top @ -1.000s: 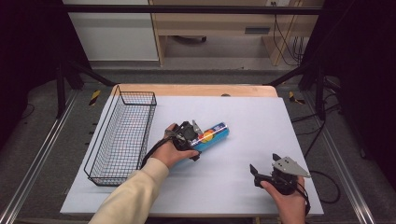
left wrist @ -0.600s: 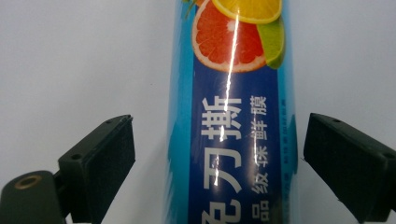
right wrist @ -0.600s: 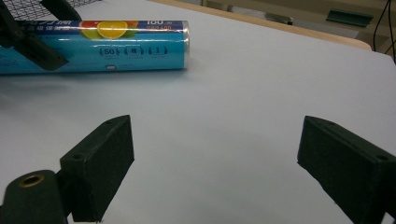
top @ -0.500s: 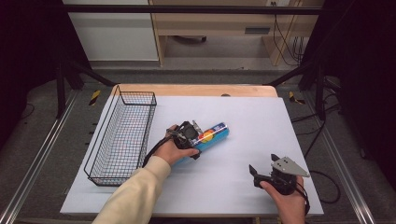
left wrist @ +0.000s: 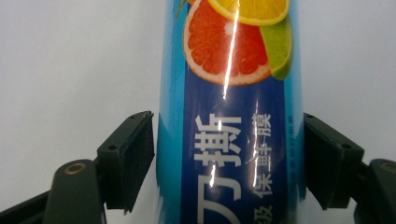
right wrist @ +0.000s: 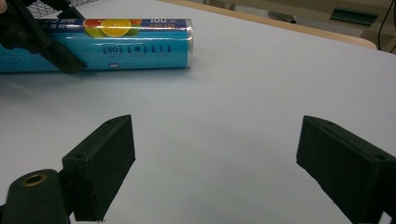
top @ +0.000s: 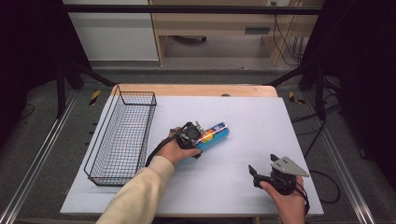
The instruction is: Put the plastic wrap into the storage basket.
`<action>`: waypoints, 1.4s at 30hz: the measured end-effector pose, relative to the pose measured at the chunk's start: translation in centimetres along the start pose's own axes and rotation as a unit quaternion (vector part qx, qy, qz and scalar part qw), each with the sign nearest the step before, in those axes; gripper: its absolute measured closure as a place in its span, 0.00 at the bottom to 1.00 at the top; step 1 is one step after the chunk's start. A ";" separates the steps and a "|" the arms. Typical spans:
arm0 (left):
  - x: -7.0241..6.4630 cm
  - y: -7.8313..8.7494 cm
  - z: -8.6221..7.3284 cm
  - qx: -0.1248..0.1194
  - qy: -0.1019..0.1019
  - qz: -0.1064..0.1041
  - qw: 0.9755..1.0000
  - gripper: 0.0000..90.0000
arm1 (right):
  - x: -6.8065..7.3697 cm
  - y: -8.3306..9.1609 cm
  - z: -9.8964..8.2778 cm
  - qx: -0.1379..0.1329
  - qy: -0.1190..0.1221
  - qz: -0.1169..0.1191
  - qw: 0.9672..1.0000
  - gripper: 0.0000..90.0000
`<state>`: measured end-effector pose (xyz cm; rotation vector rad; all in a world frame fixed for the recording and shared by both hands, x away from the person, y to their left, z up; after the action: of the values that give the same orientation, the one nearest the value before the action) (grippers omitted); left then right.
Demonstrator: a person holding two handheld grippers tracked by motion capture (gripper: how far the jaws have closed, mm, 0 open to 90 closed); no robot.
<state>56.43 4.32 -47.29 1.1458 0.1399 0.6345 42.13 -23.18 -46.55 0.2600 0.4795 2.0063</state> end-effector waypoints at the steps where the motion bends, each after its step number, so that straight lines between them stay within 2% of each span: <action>1: 0.0 -0.1 0.1 0.003 0.000 -0.001 1.000 0.30 | 0.0 0.0 0.0 0.001 -0.001 0.000 1.000 0.13; 7: -0.3 -0.3 0.1 0.016 -0.002 -0.003 1.000 0.34 | 0.0 0.0 0.0 0.002 -0.001 0.002 1.000 0.13; 14: -0.2 -0.3 0.2 0.016 -0.002 -0.004 1.000 0.35 | 0.0 0.0 0.0 0.002 -0.003 0.001 1.000 0.13; 18: -0.4 -0.3 0.2 0.019 -0.006 0.002 1.000 0.35 | -0.1 0.0 0.0 0.002 -0.003 0.001 1.000 0.13; 24: -0.5 0.0 0.0 0.025 0.008 -0.005 1.000 0.36 | -0.2 0.0 -0.1 0.001 -0.007 0.001 1.000 0.14; 28: -0.4 0.2 -0.1 0.020 0.012 -0.004 1.000 0.36 | -0.2 0.0 -0.1 0.001 -0.007 0.002 1.000 0.14; 38: -0.6 2.6 0.0 -0.014 0.027 -0.004 1.000 0.36 | -0.1 0.0 0.0 0.002 -0.006 0.002 1.000 0.14; 39: -0.7 3.4 0.1 -0.015 0.023 -0.005 1.000 0.36 | -0.1 0.0 -0.1 0.003 -0.006 0.002 1.000 0.14; 40: -0.7 3.4 0.1 -0.015 0.023 -0.005 1.000 0.36 | -0.1 0.0 -0.1 0.003 -0.006 0.002 1.000 0.14; 42: -0.9 4.7 0.3 -0.028 0.022 -0.002 0.999 0.36 | -0.1 0.0 0.0 0.003 -0.006 0.003 1.000 0.14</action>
<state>53.95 4.87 -43.18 1.0775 0.1608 0.6561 42.16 -23.25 -46.58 0.2773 0.4773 2.0085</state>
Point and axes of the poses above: each handheld gripper's, and its own axes: y roughly backward along the jaws, z roughly out of its top, x roughly to its left, the point moved 3 cm from there along -y, roughly forward along the jaws, and after that the axes turned 4 degrees about z, right-handed, at the moved point
